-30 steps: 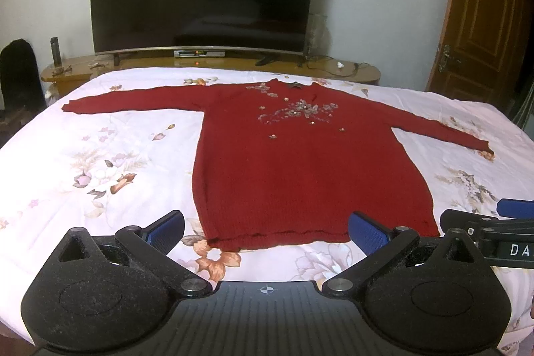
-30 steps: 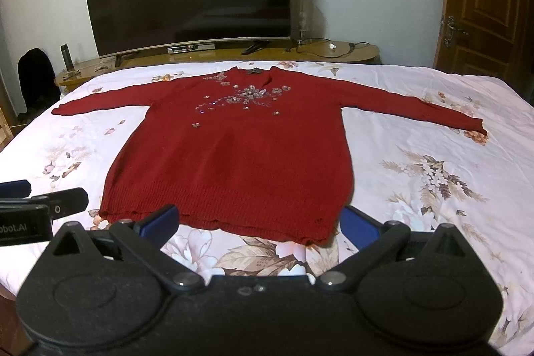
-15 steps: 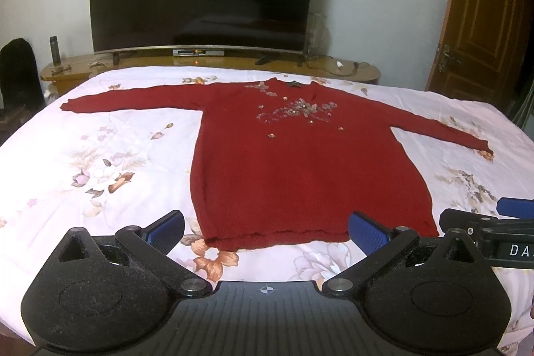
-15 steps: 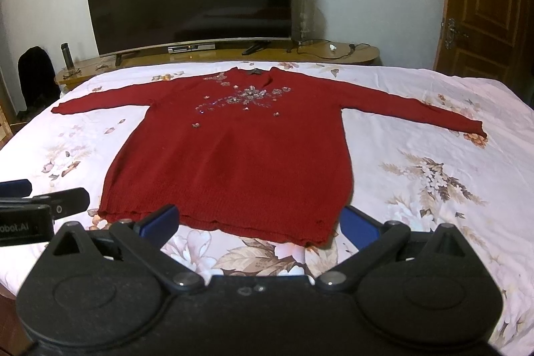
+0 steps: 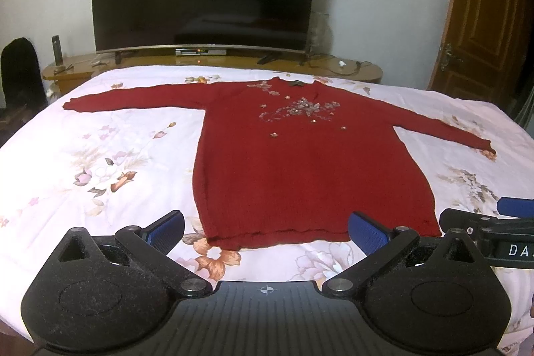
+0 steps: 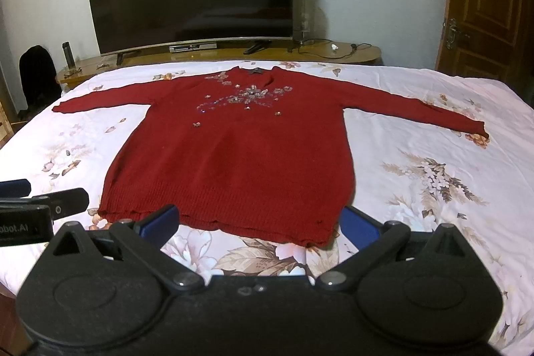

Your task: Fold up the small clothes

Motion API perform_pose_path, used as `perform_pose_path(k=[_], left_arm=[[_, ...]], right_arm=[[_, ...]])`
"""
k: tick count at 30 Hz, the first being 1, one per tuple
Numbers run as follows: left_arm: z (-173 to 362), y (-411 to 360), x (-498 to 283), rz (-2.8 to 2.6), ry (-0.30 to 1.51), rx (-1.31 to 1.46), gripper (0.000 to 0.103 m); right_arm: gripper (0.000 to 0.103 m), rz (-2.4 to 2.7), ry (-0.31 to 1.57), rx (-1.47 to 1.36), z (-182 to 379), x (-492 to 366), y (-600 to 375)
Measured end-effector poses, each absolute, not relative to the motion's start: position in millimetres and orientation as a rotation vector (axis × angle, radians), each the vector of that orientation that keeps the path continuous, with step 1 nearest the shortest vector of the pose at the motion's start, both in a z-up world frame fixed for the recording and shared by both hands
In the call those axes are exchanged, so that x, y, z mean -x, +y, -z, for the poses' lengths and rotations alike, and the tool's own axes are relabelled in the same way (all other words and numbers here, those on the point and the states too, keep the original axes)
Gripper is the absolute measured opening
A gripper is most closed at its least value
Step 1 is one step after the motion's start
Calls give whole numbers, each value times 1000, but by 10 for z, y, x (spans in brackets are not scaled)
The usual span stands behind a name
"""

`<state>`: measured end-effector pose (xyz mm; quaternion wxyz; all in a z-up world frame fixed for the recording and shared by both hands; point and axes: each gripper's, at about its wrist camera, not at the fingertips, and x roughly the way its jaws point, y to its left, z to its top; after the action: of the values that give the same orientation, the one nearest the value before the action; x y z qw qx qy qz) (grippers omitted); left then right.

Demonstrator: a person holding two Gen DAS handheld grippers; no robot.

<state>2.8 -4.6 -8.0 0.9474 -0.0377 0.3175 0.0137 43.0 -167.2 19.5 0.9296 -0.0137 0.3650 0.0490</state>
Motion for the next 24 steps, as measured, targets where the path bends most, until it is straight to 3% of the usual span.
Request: perform_pose_path(k=[18,24], left_arm=[[109,155,-62,14,633,219,103],[113,182,-244,96,583,301,103]], right_arm=[[102,-93,721,37,-180,-448,-1705],[102,-81,751,-128,-133,-500,-2056]])
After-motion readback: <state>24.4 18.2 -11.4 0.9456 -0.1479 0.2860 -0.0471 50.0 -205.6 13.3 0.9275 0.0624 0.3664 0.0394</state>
